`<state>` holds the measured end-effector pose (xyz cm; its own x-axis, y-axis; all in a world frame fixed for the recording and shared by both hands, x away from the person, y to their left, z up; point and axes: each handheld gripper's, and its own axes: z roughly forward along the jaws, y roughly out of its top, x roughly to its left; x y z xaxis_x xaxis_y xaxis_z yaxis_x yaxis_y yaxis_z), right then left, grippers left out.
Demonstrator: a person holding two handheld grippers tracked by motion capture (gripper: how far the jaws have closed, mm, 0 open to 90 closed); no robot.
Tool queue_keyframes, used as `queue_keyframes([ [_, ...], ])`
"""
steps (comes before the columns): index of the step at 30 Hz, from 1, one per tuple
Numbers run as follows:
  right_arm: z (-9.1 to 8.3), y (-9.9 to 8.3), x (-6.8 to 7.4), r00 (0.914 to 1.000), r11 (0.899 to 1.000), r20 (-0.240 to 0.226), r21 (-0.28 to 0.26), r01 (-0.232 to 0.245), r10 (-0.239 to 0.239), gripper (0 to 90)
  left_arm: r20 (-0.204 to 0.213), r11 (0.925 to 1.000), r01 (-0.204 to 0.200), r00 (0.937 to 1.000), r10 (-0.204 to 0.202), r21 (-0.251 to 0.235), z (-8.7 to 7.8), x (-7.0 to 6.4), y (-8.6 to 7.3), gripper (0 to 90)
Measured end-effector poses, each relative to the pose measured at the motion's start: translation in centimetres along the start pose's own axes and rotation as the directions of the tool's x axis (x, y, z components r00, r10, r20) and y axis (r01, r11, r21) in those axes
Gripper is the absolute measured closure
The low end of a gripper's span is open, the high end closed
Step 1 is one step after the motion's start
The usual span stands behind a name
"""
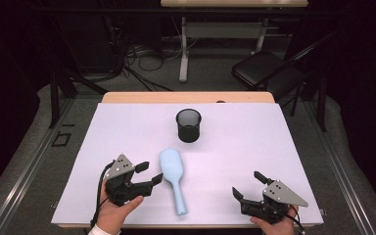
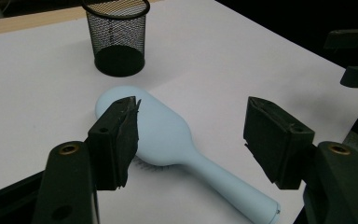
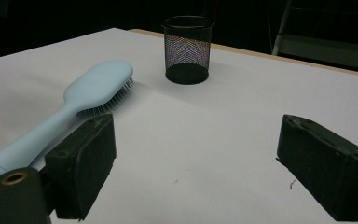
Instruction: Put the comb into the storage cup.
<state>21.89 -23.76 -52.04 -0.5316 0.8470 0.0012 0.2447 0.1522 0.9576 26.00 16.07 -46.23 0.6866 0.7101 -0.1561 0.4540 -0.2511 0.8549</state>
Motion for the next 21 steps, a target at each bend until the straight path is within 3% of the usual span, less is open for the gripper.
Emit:
queue_keyframes([
  [7, -0.1, 0.0, -0.1, 1.0, 1.0, 0.004, -0.001, -0.005, 0.005, 11.9, 0.0, 0.9997, -0.02, 0.9998, 0.02, 0.011, 0.8, -0.6, 0.6, 41.8],
  [16, 0.0, 0.0, -0.1, 1.0, 1.0, 0.003, 0.0, -0.004, 0.004, 12.3, 0.03, 0.9996, -0.005, 0.9995, 0.004, 0.026, 1.8, -1.4, 0.9, 46.7],
  [21, 0.0, -0.1, -0.2, 1.0, 1.0, 0.002, 0.001, -0.006, 0.006, 12.7, 0.007, 0.9997, -0.022, 0.9997, 0.022, 0.015, 2.4, -2.0, 1.1, 50.6],
])
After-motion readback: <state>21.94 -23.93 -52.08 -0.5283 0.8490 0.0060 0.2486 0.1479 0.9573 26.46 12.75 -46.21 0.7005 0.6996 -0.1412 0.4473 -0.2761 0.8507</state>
